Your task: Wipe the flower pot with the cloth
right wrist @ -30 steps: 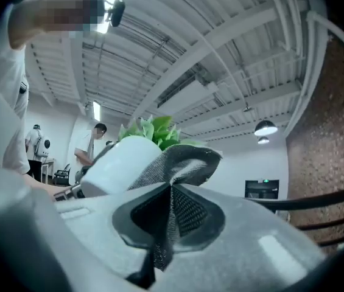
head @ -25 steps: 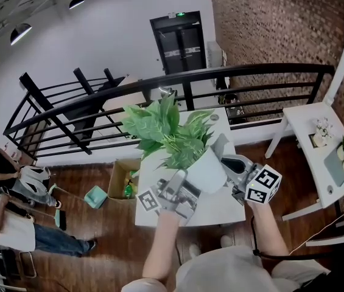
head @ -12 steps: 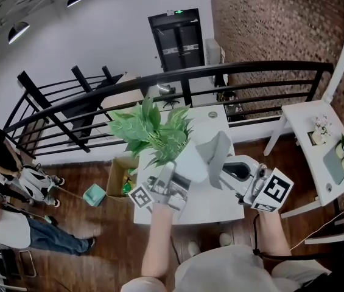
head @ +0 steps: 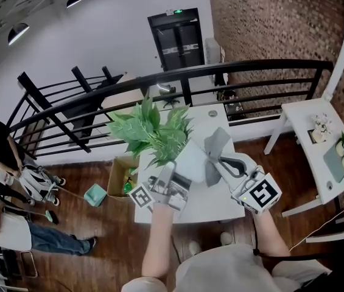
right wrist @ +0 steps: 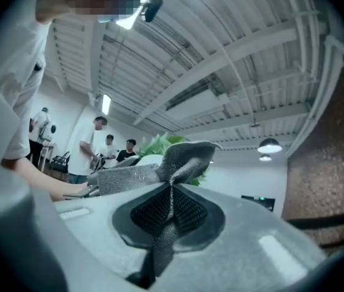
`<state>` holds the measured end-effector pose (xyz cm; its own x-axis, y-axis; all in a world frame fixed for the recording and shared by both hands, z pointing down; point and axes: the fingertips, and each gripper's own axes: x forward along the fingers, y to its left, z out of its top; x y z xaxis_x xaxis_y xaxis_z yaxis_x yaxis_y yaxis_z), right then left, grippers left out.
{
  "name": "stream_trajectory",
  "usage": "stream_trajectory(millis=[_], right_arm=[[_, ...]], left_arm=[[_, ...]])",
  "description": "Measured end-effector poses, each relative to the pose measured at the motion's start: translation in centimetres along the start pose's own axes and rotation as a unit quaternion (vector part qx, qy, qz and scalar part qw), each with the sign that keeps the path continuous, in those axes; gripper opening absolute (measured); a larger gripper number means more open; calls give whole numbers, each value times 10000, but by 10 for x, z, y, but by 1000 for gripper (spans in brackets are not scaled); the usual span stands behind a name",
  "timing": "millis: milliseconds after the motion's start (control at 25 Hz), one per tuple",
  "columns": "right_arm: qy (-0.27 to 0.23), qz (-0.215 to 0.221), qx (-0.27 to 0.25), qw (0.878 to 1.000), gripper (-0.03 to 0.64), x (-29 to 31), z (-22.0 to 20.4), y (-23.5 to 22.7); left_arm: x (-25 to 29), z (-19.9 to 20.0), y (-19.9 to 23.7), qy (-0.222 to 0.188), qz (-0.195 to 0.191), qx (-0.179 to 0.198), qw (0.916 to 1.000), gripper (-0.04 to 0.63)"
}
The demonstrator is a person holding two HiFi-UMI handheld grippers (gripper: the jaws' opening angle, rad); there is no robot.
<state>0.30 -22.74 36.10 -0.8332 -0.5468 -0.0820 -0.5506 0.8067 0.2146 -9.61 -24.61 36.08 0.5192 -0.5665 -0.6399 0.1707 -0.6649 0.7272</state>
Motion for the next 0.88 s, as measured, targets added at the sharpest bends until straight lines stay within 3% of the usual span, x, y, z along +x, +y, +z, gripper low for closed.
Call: stream_trajectory(millis=[160, 280, 560, 880], right_arm=[[305, -180, 549, 9979, -3, 0, -40, -18], [47, 24, 1240, 9923, -3, 7, -48, -6], [-287, -91, 3092, 9505, -3, 14, -87, -6], [-964, 456, 4067, 9073, -3, 12, -66, 13]], left_arm=[[2, -4, -5, 59, -101, -102, 9999, 489], [-2, 0, -8, 9, -143, -194, 9997, 489], [-3, 6, -1, -166, -146, -176, 9996, 489], [-7, 16, 8, -313, 102, 185, 9993, 489]])
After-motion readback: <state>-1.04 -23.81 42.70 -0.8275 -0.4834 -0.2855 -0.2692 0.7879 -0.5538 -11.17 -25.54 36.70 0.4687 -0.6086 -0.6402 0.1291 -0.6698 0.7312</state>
